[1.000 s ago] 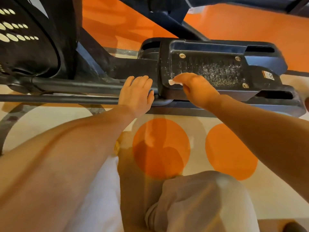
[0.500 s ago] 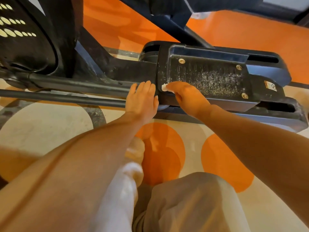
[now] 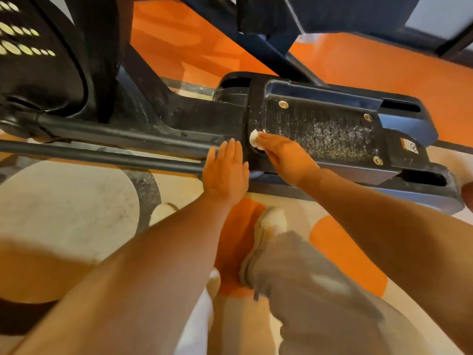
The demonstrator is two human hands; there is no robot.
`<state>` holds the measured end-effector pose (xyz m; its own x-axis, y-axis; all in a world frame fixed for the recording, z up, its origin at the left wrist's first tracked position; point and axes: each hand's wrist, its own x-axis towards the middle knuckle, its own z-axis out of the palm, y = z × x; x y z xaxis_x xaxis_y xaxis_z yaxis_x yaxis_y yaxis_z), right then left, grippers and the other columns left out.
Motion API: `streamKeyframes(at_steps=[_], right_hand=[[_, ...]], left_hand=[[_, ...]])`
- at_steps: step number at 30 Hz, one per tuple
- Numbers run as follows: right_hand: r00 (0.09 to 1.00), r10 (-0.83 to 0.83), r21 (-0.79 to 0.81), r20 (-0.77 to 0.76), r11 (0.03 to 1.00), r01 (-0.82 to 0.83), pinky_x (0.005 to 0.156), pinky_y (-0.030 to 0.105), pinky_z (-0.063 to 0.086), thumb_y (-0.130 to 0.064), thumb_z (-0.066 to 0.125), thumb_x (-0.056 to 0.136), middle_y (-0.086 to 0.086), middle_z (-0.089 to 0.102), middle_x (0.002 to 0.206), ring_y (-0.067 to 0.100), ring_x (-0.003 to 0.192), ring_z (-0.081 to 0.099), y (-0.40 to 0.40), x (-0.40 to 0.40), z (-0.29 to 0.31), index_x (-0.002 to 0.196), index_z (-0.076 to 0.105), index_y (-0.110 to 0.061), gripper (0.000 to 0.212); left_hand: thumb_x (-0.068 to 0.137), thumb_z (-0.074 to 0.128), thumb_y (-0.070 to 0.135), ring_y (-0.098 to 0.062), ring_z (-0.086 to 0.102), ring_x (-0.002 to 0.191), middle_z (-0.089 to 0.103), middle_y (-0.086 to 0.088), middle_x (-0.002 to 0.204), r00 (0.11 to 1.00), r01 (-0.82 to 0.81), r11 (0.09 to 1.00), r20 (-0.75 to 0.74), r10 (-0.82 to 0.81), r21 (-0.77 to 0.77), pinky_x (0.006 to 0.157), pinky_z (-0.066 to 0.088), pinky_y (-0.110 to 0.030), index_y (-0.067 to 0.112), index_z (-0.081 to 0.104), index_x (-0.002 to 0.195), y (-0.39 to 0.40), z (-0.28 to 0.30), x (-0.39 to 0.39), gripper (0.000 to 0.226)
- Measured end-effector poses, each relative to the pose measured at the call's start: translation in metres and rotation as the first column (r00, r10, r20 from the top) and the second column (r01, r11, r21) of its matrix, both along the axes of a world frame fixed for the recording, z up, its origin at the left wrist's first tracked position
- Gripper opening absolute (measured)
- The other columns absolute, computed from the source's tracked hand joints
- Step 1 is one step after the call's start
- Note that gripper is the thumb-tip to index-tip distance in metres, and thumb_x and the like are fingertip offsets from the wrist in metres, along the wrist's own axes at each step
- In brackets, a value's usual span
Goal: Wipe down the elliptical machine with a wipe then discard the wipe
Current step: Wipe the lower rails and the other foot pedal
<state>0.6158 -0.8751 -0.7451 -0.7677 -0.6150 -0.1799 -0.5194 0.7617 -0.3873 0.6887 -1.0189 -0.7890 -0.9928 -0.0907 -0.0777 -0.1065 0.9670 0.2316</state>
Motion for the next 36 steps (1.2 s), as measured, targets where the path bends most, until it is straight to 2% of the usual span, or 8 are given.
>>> streamKeyframes(at_steps=[3, 7, 13, 19, 23, 27, 31, 36], right_hand=[[0.999, 0.05, 0.015, 0.002, 0.999, -0.051, 0.12, 0.024, 0.009, -0.007, 0.041, 0.103, 0.011, 0.025, 0.159, 0.024, 0.149, 0.018, -0.001, -0.003, -0.013, 0.151, 0.029, -0.006, 0.049], [0.992, 0.127, -0.03, -0.014, 0.991, -0.127, 0.107, 0.003, -0.012, -0.012, 0.037, 0.105, 0.008, 0.011, 0.162, 0.011, 0.145, -0.005, 0.004, -0.008, -0.027, 0.153, 0.017, -0.005, 0.052], [0.987, 0.141, -0.028, 0.071, 0.99, -0.14, 0.119, 0.024, -0.003, -0.027, 0.031, 0.107, -0.005, -0.004, 0.163, 0.005, 0.146, -0.013, 0.004, -0.034, -0.033, 0.156, 0.004, -0.017, 0.057], [0.992, 0.02, -0.063, 0.122, 0.998, -0.012, 0.116, 0.031, -0.015, -0.031, 0.024, 0.108, -0.006, -0.007, 0.164, 0.014, 0.149, -0.013, -0.016, -0.07, -0.037, 0.156, 0.0, -0.025, 0.054], [0.991, 0.012, -0.153, 0.13, 0.988, 0.008, 0.116, 0.027, -0.016, -0.028, 0.025, 0.108, -0.003, -0.006, 0.164, 0.016, 0.149, -0.015, -0.02, -0.067, -0.041, 0.156, 0.001, -0.021, 0.054], [0.991, 0.131, -0.126, 0.009, 0.984, -0.128, 0.114, 0.015, -0.015, -0.021, 0.027, 0.108, 0.002, 0.005, 0.163, 0.012, 0.148, -0.009, -0.003, -0.051, -0.042, 0.155, 0.012, -0.012, 0.051], [0.976, 0.209, -0.085, -0.067, 0.973, -0.214, 0.119, 0.02, -0.007, -0.02, 0.028, 0.106, 0.004, 0.013, 0.162, 0.014, 0.148, -0.001, 0.004, -0.052, -0.04, 0.154, 0.019, -0.009, 0.05], [0.991, 0.127, -0.096, -0.05, 0.987, -0.131, 0.118, 0.022, -0.005, -0.015, 0.031, 0.107, 0.006, 0.014, 0.162, 0.022, 0.151, 0.003, -0.02, -0.083, -0.043, 0.154, 0.02, -0.007, 0.049]], left_hand=[[0.108, 0.02, 0.038, -0.024, 0.002, 0.153, 0.005, -0.007, 0.166, 0.999, 0.01, 0.999, 0.045, -0.011, 0.03, 0.124, 0.003, -0.04, 0.013, 0.003, 0.158, 0.008, -0.007, -0.005, 0.058], [0.107, 0.018, 0.039, -0.023, -0.002, 0.153, 0.001, -0.006, 0.166, 0.999, 0.022, 0.997, 0.045, -0.025, 0.07, 0.124, 0.0, -0.039, 0.013, 0.0, 0.158, 0.012, -0.01, -0.014, 0.059], [0.098, -0.005, 0.042, -0.024, 0.006, 0.153, 0.01, -0.011, 0.165, 0.991, 0.131, 0.991, 0.009, -0.131, 0.015, 0.122, -0.004, -0.038, 0.008, 0.007, 0.157, 0.002, -0.011, -0.022, 0.069], [0.087, -0.028, 0.051, -0.028, 0.023, 0.149, 0.027, -0.014, 0.16, 0.986, 0.164, 0.986, -0.029, -0.164, -0.026, 0.12, 0.001, -0.038, 0.005, 0.025, 0.154, 0.0, -0.014, -0.029, 0.097], [0.082, -0.022, 0.052, -0.027, 0.013, 0.152, 0.016, -0.013, 0.163, 0.988, 0.153, 0.988, -0.007, -0.153, 0.035, 0.12, -0.004, -0.035, 0.007, 0.015, 0.157, 0.003, -0.014, -0.03, 0.095], [0.086, -0.011, 0.049, -0.025, 0.005, 0.153, 0.009, -0.011, 0.165, 0.991, 0.136, 0.984, -0.011, -0.136, 0.111, 0.119, -0.007, -0.032, 0.008, 0.007, 0.157, 0.002, -0.011, -0.028, 0.084], [0.098, 0.005, 0.043, -0.023, 0.002, 0.153, 0.005, -0.009, 0.165, 0.995, 0.103, 0.981, -0.019, -0.101, 0.165, 0.115, -0.013, -0.028, 0.01, 0.003, 0.157, 0.003, -0.015, -0.027, 0.068], [0.099, 0.007, 0.041, -0.022, -0.001, 0.153, 0.002, -0.008, 0.166, 0.992, 0.125, 0.974, -0.025, -0.122, 0.191, 0.115, -0.013, -0.026, 0.01, 0.002, 0.157, 0.001, -0.015, -0.028, 0.066]])
